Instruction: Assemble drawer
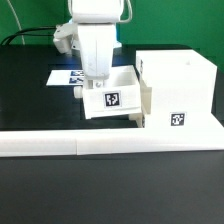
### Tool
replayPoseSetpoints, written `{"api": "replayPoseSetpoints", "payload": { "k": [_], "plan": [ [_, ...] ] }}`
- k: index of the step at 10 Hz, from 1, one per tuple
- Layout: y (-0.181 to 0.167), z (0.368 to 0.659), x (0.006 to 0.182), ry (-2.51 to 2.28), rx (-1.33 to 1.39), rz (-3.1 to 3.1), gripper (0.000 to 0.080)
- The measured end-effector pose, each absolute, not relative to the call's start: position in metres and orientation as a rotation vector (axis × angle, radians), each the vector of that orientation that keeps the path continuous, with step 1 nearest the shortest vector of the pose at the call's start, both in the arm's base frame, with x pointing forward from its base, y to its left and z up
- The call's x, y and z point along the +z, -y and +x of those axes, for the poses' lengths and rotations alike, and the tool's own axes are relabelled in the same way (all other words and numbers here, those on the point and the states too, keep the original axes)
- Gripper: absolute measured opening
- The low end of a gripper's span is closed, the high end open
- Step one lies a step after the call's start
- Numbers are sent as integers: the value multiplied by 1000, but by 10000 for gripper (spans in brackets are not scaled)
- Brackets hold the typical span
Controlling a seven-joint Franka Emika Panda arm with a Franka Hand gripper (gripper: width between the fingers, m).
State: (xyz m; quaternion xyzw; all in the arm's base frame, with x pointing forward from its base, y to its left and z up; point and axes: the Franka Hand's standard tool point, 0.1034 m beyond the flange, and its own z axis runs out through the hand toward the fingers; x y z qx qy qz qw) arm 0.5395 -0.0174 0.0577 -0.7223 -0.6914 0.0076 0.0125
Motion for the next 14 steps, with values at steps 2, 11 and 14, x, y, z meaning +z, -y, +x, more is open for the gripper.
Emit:
{"api": "replayPoseSetpoints", "payload": {
  "k": [2, 11, 14],
  "plan": [
    [25, 539, 57, 2164, 22, -2239, 44],
    [71, 531, 57, 2105, -83, -2197, 44],
    [66, 532, 57, 2102, -34, -2231, 44]
  ]
}}
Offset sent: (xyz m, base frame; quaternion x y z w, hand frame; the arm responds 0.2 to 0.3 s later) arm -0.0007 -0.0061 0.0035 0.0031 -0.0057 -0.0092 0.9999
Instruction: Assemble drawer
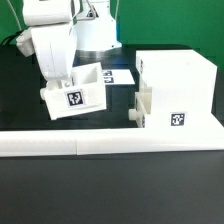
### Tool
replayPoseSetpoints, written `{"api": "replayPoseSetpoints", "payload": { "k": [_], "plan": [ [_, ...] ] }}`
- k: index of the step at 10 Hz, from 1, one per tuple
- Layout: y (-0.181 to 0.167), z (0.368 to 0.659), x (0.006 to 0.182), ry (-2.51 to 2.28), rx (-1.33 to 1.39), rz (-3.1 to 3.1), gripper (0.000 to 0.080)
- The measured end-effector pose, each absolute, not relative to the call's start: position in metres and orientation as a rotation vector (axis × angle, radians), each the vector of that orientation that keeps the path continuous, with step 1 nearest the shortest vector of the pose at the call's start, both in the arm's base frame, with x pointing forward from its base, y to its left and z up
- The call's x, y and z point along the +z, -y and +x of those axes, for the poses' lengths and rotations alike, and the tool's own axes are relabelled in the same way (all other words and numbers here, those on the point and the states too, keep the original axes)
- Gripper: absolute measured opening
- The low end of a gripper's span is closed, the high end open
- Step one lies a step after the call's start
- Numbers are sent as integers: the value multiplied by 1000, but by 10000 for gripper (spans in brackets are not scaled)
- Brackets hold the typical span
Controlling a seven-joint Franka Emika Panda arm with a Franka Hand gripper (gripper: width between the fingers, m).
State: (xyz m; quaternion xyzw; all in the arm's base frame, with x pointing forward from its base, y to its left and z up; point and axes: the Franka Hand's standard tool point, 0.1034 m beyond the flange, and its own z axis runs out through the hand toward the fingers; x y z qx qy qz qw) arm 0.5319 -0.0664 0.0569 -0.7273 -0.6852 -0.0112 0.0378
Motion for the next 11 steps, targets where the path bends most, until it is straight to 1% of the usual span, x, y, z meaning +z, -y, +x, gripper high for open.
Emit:
{"api": "replayPoseSetpoints", "payload": {
  "k": [2, 5, 7, 9, 11],
  "plan": [
    [52, 535, 59, 2157, 70, -2269, 44],
    [36, 535, 58, 2183, 134, -2302, 44],
    [37, 535, 57, 2178, 135, -2306, 44],
    [30, 536, 62, 2190, 142, -2292, 44],
    [26, 537, 64, 2199, 160, -2270, 44]
  ]
}}
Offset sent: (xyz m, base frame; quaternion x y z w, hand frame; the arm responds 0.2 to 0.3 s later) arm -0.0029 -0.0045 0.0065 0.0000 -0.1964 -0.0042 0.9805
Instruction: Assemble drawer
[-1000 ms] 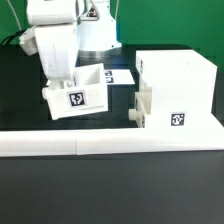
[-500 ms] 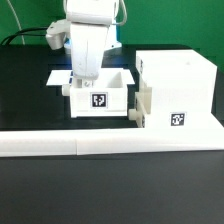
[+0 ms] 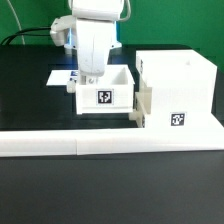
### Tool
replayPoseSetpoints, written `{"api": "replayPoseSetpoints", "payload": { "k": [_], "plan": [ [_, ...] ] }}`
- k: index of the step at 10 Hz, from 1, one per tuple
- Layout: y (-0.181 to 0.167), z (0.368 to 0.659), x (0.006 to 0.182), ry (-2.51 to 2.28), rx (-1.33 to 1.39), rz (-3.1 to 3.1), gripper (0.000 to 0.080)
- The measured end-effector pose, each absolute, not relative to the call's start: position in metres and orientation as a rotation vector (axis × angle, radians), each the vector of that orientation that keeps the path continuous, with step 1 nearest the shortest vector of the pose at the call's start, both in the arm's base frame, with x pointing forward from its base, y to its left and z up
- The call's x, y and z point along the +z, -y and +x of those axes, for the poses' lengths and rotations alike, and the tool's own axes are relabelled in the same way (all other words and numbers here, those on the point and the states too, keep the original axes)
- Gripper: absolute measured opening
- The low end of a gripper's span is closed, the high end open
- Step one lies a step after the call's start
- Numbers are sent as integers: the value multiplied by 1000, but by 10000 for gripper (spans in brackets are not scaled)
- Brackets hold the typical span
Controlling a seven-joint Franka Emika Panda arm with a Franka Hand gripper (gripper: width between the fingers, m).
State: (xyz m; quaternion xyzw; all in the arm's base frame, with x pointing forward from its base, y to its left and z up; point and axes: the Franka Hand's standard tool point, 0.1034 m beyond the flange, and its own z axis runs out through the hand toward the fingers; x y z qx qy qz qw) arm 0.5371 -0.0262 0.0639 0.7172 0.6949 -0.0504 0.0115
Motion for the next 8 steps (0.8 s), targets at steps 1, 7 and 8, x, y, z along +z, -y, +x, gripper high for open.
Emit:
{"api": "replayPoseSetpoints", "payload": {
  "k": [1, 7, 8],
  "plan": [
    [26, 537, 63, -2168, -158, 2238, 44],
    [16, 541, 62, -2149, -56, 2217, 44],
    [16, 541, 61, -2150, -57, 2217, 44]
  ]
}}
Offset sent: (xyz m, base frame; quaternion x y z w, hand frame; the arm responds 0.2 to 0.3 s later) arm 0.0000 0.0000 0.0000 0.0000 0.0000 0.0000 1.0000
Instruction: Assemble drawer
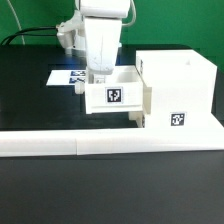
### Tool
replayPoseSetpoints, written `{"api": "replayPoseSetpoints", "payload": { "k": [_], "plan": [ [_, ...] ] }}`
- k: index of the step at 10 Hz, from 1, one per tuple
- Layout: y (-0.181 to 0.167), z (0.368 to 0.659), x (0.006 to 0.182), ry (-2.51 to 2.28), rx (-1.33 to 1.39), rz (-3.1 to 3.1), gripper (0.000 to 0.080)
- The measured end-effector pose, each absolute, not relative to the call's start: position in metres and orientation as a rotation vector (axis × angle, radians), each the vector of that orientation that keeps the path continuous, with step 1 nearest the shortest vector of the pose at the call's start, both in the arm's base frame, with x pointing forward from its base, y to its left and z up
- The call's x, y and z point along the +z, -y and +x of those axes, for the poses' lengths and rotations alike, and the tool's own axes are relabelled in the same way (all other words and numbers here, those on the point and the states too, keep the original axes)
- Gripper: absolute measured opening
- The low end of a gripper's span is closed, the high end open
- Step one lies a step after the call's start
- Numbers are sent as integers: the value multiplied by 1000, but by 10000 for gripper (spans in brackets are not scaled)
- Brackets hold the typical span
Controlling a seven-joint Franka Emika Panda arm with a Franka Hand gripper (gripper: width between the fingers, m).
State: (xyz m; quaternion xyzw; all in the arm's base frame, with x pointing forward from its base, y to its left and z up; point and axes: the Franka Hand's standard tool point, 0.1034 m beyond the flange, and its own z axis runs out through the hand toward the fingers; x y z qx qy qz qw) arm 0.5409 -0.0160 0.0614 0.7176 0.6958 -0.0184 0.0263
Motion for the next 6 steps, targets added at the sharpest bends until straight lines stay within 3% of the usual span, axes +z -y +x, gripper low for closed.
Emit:
{"api": "replayPoseSetpoints", "payload": {
  "k": [6],
  "plan": [
    [14, 545, 58, -2158, -60, 2215, 44]
  ]
}}
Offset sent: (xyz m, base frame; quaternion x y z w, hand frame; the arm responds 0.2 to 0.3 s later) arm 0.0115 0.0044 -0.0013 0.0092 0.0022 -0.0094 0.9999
